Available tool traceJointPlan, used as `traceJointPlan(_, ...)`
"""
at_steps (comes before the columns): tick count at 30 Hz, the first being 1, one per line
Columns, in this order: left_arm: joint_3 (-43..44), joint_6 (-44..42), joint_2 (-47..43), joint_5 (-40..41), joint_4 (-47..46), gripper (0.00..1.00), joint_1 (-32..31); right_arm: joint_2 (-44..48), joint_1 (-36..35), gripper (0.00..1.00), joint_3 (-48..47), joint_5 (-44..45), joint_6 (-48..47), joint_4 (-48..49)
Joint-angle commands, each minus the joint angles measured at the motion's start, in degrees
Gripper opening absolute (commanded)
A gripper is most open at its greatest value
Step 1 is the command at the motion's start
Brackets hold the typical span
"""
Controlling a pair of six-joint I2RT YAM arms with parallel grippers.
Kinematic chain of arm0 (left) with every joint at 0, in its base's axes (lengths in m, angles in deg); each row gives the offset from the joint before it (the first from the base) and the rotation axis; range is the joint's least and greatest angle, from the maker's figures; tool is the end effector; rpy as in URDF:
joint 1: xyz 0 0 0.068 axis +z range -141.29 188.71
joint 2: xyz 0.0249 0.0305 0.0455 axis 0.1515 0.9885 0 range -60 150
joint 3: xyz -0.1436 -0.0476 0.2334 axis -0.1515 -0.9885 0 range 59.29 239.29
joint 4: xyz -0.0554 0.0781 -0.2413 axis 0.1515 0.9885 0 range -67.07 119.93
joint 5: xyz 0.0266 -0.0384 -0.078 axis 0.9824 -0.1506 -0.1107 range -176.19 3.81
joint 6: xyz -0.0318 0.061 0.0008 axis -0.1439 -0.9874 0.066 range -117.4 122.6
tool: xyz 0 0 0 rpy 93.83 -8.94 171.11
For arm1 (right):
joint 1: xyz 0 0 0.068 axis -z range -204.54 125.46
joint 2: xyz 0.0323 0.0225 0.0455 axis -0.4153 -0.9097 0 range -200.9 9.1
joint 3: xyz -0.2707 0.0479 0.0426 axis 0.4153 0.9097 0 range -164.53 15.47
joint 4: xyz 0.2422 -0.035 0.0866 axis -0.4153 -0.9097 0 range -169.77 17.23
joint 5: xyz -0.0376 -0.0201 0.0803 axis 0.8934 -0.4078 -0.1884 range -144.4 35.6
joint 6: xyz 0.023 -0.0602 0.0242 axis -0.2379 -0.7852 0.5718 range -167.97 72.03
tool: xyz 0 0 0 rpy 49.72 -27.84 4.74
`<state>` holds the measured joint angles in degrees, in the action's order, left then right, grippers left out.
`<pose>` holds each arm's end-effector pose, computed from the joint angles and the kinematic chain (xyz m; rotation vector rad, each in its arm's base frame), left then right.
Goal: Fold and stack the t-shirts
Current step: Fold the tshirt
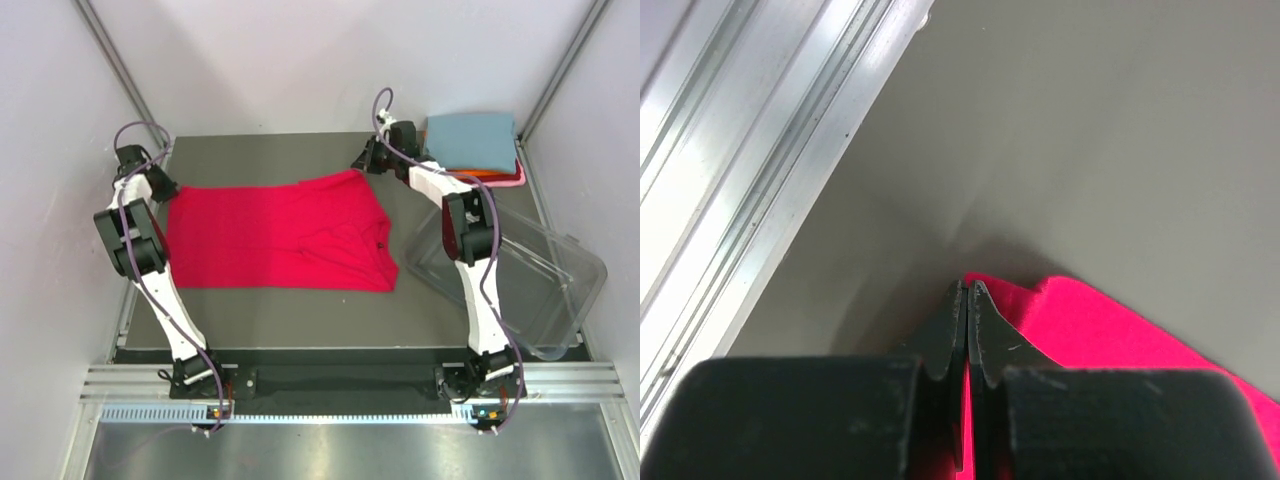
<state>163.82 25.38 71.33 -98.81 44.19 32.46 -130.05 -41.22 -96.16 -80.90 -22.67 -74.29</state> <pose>0.4879 0.2014 0.1645 -0.8534 2.2417 -0.2572 0.5440 0.1889 0.1707 -0.1344 2.1480 0.9182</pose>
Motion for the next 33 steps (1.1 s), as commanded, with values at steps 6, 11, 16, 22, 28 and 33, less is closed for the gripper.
traceJointPlan(6, -4.4, 0.7, -7.5, 0.1, -1.4, 0.0, 1.4, 14.3, 0.3, 0.0, 10.0, -0.3, -3.6, 8.4)
traceJointPlan(11, -9.6, 1.4, -10.4, 0.2, -3.6, 0.0, 2.6, 18.8, 0.1, 0.0, 18.5, 0.0, -4.6, 10.7)
traceJointPlan(16, -14.4, 2.3, -13.5, 0.4, -5.3, 0.0, 3.1, 22.3, 0.0, 0.0, 24.8, -0.7, -5.3, 13.0)
traceJointPlan(22, -17.0, 3.4, -15.5, 0.9, -6.0, 0.0, 3.9, 25.7, -0.5, 0.0, 29.6, -1.4, -6.1, 14.3)
traceJointPlan(28, -16.0, 4.9, -15.3, 2.3, -5.6, 0.0, 5.3, 30.3, -0.9, 0.0, 35.6, -0.4, -6.8, 15.9)
traceJointPlan(33, -15.6, 4.6, -15.1, 4.7, -5.2, 0.0, 6.1, 33.4, -1.2, 0.0, 40.3, -0.2, -7.5, 17.1)
